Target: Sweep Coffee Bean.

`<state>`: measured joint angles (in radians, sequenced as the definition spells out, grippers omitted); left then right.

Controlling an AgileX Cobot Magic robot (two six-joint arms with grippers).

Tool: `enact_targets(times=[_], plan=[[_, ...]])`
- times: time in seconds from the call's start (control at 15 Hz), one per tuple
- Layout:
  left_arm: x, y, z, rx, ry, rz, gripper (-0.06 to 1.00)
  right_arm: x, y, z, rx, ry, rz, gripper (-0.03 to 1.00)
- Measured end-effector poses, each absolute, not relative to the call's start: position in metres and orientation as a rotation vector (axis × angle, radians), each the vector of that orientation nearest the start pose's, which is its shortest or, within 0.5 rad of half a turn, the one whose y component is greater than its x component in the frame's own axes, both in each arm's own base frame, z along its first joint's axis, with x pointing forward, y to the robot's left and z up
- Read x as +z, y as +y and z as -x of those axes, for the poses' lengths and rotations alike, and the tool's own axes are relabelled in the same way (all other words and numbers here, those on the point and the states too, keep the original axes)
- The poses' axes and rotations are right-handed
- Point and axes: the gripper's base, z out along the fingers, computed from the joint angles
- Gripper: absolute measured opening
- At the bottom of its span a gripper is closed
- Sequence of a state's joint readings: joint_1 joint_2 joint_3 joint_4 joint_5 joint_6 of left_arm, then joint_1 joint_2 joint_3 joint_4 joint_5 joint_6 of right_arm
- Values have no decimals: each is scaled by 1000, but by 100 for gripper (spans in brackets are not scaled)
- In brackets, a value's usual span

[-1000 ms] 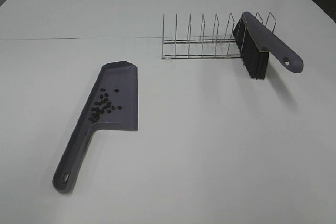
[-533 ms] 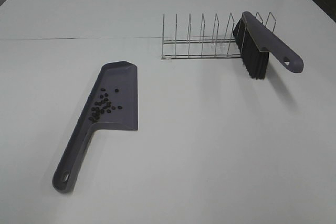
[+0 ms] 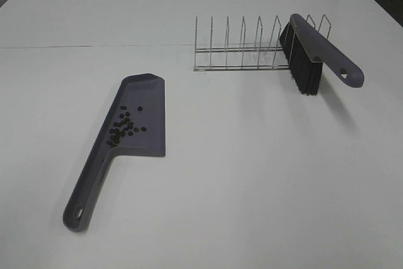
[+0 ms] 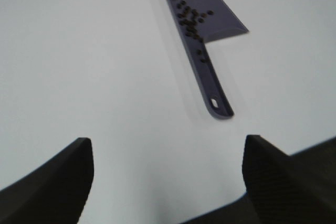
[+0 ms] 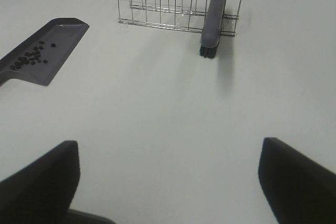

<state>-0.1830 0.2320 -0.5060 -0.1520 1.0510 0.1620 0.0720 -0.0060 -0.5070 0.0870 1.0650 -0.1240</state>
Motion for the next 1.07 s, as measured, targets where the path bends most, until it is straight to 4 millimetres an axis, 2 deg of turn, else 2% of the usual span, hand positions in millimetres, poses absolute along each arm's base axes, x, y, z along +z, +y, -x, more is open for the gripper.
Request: enact_targets(times=[0.2,0.4,1.07], plan=[[280,-12,-8,-117,2103,-228,71,279,6,7,71,2023,204,79],[280,-12,5,-83,2020,-183,71,279,6,7,71,2023,204,79],[280,-12,6,-80,2011,-182,71,279,6,7,67,2022,200,79]])
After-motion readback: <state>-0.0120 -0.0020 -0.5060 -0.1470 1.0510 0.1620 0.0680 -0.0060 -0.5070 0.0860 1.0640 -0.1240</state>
